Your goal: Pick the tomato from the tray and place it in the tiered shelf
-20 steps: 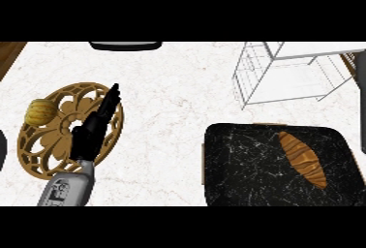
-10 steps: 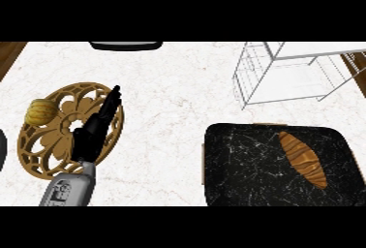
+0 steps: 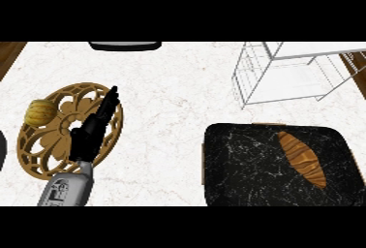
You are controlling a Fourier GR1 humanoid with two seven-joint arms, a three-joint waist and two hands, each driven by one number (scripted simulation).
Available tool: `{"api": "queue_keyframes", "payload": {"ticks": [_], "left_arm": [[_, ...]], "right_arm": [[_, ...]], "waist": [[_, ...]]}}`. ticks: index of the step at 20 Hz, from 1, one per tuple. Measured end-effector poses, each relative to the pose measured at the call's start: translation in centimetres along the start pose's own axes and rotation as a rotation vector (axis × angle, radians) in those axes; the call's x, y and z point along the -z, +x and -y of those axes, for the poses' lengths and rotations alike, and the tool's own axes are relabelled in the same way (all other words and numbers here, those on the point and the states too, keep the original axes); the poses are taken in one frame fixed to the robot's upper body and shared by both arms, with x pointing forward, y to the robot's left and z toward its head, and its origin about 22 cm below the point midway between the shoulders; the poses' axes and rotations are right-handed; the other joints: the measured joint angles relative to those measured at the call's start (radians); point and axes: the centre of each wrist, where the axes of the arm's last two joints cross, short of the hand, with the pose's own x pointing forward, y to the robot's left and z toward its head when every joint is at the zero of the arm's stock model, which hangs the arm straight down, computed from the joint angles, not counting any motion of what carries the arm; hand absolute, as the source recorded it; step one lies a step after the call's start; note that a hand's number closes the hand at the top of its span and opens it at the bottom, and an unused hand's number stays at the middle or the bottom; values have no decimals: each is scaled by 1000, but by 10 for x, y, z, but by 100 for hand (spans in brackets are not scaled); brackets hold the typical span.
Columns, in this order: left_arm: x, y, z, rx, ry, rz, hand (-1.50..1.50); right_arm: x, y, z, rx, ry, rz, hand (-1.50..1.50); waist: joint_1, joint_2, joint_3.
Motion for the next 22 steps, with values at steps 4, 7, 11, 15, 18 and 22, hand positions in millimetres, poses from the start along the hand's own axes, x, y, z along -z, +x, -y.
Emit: {"api": "queue_keyframes", "payload": {"ticks": [4,7,11,15,18,22], "left_arm": [[-2,1,3,-1,6,-4,0],[-4,0,1,2,11,-4,0],[-8,0,-1,2,25,-5,0],[-8,3,-3,2,36,-6,0],[-6,5,-3,1,34,-7,0],[-8,6,-6,0,32,-9,0]], "right_arm": [[18,18,36,83,-94,-53,-150],[25,12,69,97,-141,-108,-150],[35,-1,121,61,-143,-214,-150],[40,-12,181,-5,-111,-282,-150],[39,-28,225,-59,-88,-294,-150],[33,-45,279,-87,-49,-310,-150]], "waist": [[-3,-1,0],[-9,-3,0],[-19,-5,0],[-30,-6,1],[-34,-6,1],[-32,-5,1]]}}
